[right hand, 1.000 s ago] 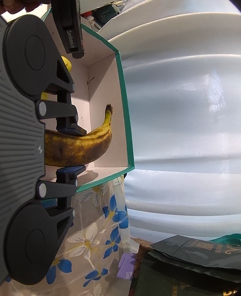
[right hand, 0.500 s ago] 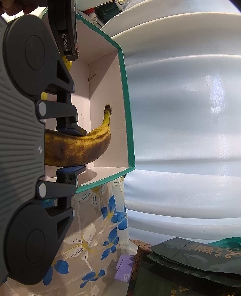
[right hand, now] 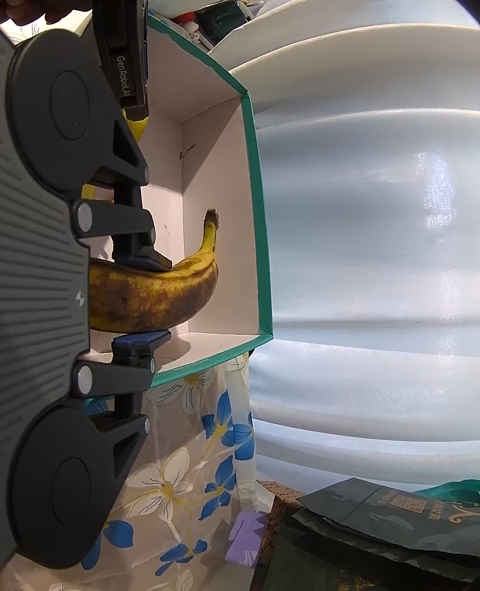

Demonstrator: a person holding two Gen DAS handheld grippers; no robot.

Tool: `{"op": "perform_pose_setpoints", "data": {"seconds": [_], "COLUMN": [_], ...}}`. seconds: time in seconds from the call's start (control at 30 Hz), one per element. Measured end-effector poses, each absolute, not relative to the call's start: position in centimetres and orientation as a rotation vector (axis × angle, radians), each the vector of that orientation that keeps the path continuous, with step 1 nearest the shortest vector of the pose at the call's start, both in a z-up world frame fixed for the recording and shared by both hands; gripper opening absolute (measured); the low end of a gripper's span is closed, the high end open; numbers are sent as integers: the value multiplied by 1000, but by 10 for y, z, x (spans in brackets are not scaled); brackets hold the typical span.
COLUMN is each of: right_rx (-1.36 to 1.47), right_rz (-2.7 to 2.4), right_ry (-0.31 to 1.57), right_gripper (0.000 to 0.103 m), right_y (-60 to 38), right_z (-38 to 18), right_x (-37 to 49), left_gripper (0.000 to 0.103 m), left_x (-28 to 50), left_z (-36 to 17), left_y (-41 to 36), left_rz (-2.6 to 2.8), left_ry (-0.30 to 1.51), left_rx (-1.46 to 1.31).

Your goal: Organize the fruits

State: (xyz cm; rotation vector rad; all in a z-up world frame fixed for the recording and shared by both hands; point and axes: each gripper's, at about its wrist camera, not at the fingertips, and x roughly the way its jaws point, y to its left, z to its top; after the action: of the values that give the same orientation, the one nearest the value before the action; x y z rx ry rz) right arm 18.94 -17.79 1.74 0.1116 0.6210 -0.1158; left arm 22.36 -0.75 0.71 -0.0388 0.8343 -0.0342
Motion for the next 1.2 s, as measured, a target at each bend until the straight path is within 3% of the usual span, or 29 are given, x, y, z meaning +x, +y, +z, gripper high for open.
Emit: {"op": "perform_pose_setpoints", "data": {"seconds": [0.07,0.1,0.17,0.27,1.2], "right_rx": [112,111,109,110,75], "right_rz": [-115,-116,-114,-114,-66], "right_ry": [620,622,621,624,662], "right_gripper": [33,33,33,33,33], "right_y": [-178,-178,-178,-178,-168], "right_z": [17,17,16,15,0], "right_x": [190,190,191,193,202], "left_gripper": [59,75,90,96,97], "left_x": [220,216,207,199,175], "left_z": [13,18,29,41,49], "left_y": [-9,-11,-13,-14,12], "left_rz": [-50,-47,-45,-63,17], "left_ry": [822,804,744,716,753], "left_rx": [-45,-42,-27,-27,-38]}}
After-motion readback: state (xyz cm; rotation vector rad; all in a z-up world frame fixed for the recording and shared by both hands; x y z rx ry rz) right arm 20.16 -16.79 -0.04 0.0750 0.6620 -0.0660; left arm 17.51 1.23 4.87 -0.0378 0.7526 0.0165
